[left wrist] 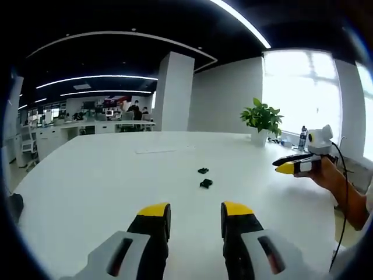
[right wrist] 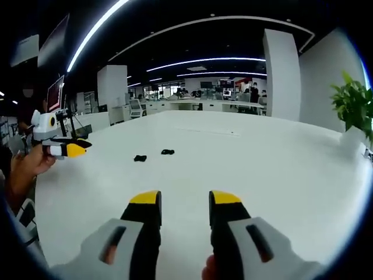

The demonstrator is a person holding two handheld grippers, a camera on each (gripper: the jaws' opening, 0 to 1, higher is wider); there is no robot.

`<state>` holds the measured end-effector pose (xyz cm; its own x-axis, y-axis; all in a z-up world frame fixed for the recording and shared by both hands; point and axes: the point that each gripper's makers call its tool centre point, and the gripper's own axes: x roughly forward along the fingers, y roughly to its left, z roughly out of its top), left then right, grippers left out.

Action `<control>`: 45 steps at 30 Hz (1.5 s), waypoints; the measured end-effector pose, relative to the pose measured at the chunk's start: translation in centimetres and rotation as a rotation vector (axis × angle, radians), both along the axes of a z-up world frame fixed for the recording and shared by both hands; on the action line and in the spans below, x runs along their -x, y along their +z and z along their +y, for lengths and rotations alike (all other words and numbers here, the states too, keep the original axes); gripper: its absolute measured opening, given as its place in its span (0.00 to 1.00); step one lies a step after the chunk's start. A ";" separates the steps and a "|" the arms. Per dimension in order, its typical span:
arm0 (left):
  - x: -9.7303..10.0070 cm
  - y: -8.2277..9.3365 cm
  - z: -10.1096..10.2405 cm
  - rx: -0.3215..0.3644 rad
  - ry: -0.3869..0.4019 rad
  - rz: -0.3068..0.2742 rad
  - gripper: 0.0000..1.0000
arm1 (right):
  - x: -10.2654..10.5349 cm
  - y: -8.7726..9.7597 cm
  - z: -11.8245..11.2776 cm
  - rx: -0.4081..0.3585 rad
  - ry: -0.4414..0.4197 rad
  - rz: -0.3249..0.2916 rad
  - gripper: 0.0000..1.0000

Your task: Snap the two parts of the plastic buckle together until the buckle closes and remains connected.

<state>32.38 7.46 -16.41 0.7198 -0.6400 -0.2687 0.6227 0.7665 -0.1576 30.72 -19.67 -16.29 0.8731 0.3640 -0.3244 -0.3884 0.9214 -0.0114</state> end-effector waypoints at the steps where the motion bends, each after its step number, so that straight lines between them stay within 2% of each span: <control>1: 0.0 0.0 0.0 -0.002 0.000 -0.002 0.34 | -0.1 0.1 0.0 -0.001 0.001 -0.001 0.32; 19: -0.6 0.4 -0.8 -0.019 -0.028 -0.016 0.34 | -1.4 0.8 0.3 0.007 0.027 -0.010 0.32; 34: -1.8 -0.9 -1.7 -0.045 -0.074 0.004 0.34 | -1.9 0.3 0.1 0.003 0.034 0.003 0.32; 45: -2.4 -0.8 -2.4 -0.020 -0.099 0.021 0.34 | -1.9 0.2 -0.1 -0.003 0.032 0.003 0.32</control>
<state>34.80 5.07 -17.19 0.6472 -0.7024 -0.2965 0.6926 0.7042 -0.1563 32.61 -19.80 -16.09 0.8597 0.3931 -0.3261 -0.4181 0.9084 -0.0073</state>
